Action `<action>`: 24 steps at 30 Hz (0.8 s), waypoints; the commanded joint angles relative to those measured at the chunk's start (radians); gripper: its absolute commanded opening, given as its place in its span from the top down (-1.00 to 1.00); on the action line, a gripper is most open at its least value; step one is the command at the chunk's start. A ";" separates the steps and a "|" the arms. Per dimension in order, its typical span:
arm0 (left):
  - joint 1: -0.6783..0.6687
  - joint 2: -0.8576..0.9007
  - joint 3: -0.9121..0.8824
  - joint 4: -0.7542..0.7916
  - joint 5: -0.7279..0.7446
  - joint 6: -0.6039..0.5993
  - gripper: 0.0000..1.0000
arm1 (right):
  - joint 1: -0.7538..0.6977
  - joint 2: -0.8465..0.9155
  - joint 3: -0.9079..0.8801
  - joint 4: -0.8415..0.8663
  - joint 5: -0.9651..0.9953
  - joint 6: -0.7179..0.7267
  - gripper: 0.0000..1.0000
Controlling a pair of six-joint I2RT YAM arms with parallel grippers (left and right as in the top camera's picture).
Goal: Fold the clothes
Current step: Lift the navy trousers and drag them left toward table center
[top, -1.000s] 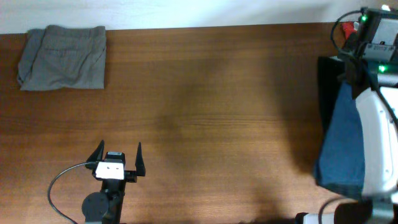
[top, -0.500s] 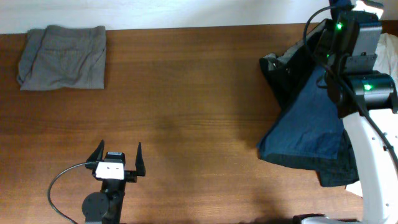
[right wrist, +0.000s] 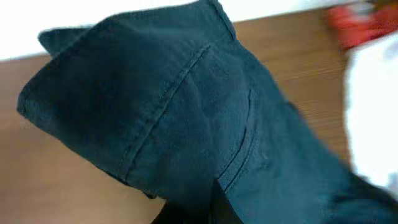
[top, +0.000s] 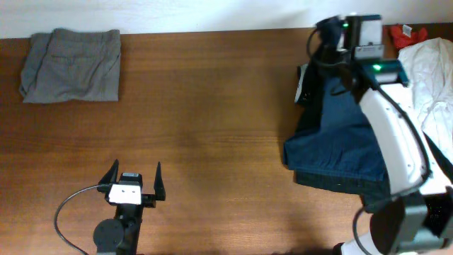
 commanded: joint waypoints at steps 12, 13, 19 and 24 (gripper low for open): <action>0.005 -0.005 -0.008 0.000 -0.003 0.016 -0.99 | 0.292 0.076 0.008 0.026 -0.114 -0.002 -0.71; 0.005 -0.005 -0.008 0.000 -0.003 0.016 -0.99 | 0.291 0.076 0.008 0.025 -0.114 -0.002 -0.71; 0.005 -0.005 -0.008 0.000 -0.003 0.016 -0.99 | 0.298 0.094 0.008 -0.006 -0.115 -0.024 -0.71; 0.005 -0.005 -0.008 0.000 -0.003 0.016 -0.99 | 0.320 0.205 0.008 -0.012 -0.036 -0.099 -0.68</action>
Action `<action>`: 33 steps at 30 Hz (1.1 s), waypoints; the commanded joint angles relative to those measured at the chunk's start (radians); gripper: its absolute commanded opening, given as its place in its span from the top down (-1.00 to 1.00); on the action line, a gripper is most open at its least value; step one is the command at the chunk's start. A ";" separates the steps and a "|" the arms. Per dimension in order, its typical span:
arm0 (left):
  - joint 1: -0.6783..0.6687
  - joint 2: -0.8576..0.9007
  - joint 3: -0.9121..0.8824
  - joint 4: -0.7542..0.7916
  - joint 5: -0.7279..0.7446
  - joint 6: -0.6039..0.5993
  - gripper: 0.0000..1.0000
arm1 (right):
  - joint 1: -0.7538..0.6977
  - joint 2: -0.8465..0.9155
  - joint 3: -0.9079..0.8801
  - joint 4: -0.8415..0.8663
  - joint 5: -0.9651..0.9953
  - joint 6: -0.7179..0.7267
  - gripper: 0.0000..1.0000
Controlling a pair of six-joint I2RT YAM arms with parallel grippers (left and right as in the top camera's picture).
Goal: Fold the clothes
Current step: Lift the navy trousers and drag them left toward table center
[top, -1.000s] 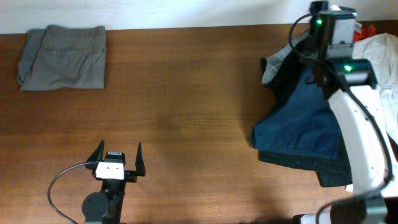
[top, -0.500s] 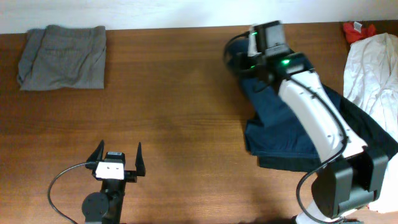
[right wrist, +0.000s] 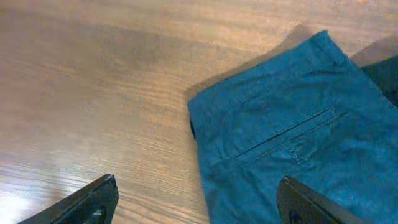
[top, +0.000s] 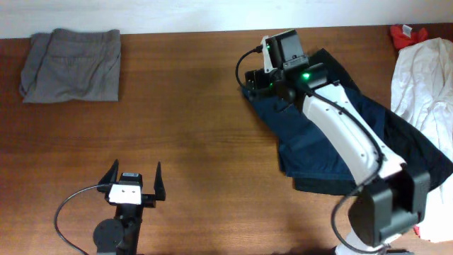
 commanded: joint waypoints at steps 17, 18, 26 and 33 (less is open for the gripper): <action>0.005 -0.005 -0.008 0.000 -0.003 0.017 -0.99 | 0.052 0.320 0.008 0.004 0.304 -0.101 0.05; 0.005 -0.005 -0.008 0.000 -0.003 0.017 -0.99 | 0.052 0.320 0.008 0.003 0.293 -0.101 0.01; 0.005 -0.005 -0.008 0.000 -0.003 0.017 -0.99 | 0.061 0.320 0.008 -0.003 0.257 -0.101 0.92; 0.005 -0.005 -0.008 0.000 -0.003 0.017 -0.99 | 0.064 0.267 0.008 -0.003 0.257 -0.072 0.92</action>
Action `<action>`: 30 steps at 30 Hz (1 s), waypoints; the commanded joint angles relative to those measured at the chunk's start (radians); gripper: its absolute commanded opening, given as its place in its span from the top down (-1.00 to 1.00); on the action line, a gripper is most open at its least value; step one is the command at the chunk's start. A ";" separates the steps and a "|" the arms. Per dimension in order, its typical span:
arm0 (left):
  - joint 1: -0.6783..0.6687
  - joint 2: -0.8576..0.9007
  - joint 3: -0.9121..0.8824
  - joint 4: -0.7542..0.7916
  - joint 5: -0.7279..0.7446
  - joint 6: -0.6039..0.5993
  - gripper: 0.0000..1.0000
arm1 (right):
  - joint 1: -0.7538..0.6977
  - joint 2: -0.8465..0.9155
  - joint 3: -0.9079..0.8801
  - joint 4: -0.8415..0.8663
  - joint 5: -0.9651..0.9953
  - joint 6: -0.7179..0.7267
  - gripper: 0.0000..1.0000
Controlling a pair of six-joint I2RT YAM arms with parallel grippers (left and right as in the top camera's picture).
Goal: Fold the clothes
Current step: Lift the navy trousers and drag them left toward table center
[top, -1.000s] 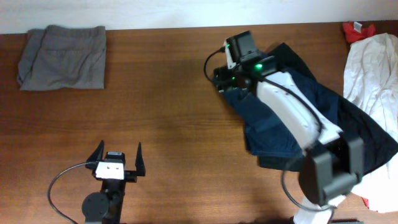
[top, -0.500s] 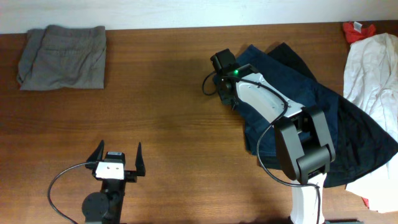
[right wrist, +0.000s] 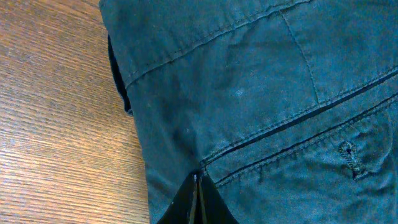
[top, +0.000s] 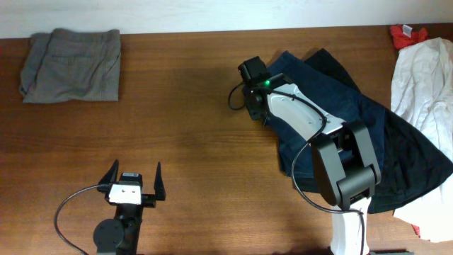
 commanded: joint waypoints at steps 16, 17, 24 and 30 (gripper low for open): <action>0.005 -0.005 -0.008 0.000 -0.003 0.016 -0.99 | 0.329 -0.361 0.008 0.032 -0.025 0.062 0.92; 0.005 -0.005 -0.008 0.000 -0.003 0.016 -0.99 | 0.367 -0.355 0.008 0.056 -0.026 0.089 0.92; 0.005 -0.005 -0.008 0.000 -0.003 0.016 -0.99 | 0.555 -0.302 0.008 0.209 -0.041 0.177 0.92; 0.005 -0.005 -0.008 0.000 -0.003 0.016 -0.99 | 0.607 -0.291 0.008 0.219 -0.092 0.214 0.92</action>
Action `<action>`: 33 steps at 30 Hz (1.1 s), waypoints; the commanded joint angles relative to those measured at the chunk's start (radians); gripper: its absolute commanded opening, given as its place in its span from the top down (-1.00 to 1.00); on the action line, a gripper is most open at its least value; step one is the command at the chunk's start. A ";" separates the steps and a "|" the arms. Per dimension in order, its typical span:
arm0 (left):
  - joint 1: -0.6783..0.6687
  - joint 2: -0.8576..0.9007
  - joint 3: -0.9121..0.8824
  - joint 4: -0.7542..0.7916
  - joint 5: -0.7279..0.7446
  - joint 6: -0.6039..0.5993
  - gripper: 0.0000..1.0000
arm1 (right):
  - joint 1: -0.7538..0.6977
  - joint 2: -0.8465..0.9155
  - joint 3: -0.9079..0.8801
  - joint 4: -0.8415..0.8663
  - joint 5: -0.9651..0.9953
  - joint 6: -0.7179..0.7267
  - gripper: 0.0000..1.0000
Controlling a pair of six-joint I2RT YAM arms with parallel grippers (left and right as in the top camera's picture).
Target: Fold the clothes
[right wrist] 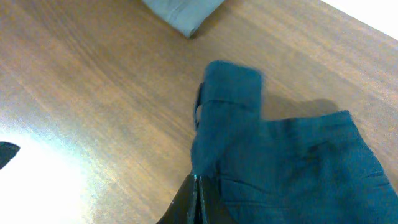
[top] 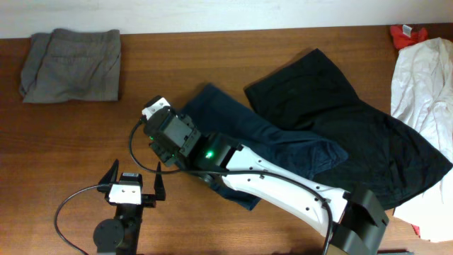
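The dark blue trousers [top: 269, 142] lie stretched out across the middle of the table, and their left end shows in the right wrist view [right wrist: 280, 168]. My right gripper [top: 168, 124] is at that left end, shut on the trousers' edge [right wrist: 198, 180]. A black garment [top: 347, 120] lies spread out to the right, partly under the trousers. At the back left sits a folded grey garment [top: 71, 64], its corner [right wrist: 180, 12] showing at the top of the wrist view. My left gripper [top: 136, 170] stands open at the front left, holding nothing.
A white garment [top: 425, 78] is heaped at the right edge, with a small red item [top: 407, 32] behind it at the back right corner. Bare brown tabletop [top: 212, 49] runs between the grey pile and the trousers.
My right gripper, still shut on the trousers' edge, has gone from the back middle to the front left. The trousers came with it and now lie stretched out, mostly off the black garment.
First my right gripper held the bunched blue trousers up at the back right beside the white garment. Then it was open over their left end at the back middle. After that it was shut on that edge, and now the trousers lie drawn out leftward. The left arm stayed still.
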 commanded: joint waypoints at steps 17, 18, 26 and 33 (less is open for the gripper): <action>0.005 -0.005 -0.008 0.000 -0.003 0.016 -0.99 | -0.342 -0.226 0.008 -0.249 0.136 0.078 -0.97; 0.005 -0.005 -0.008 0.000 -0.003 0.016 -0.99 | -0.426 -0.232 0.008 -0.283 0.136 0.050 -0.97; 0.005 -0.005 -0.008 0.000 -0.003 0.016 -0.98 | -0.819 -0.054 0.008 -0.430 0.063 -0.117 -0.97; 0.005 -0.005 -0.008 0.000 -0.003 0.016 -0.99 | -0.940 0.173 0.008 -0.462 -0.094 -0.162 -0.97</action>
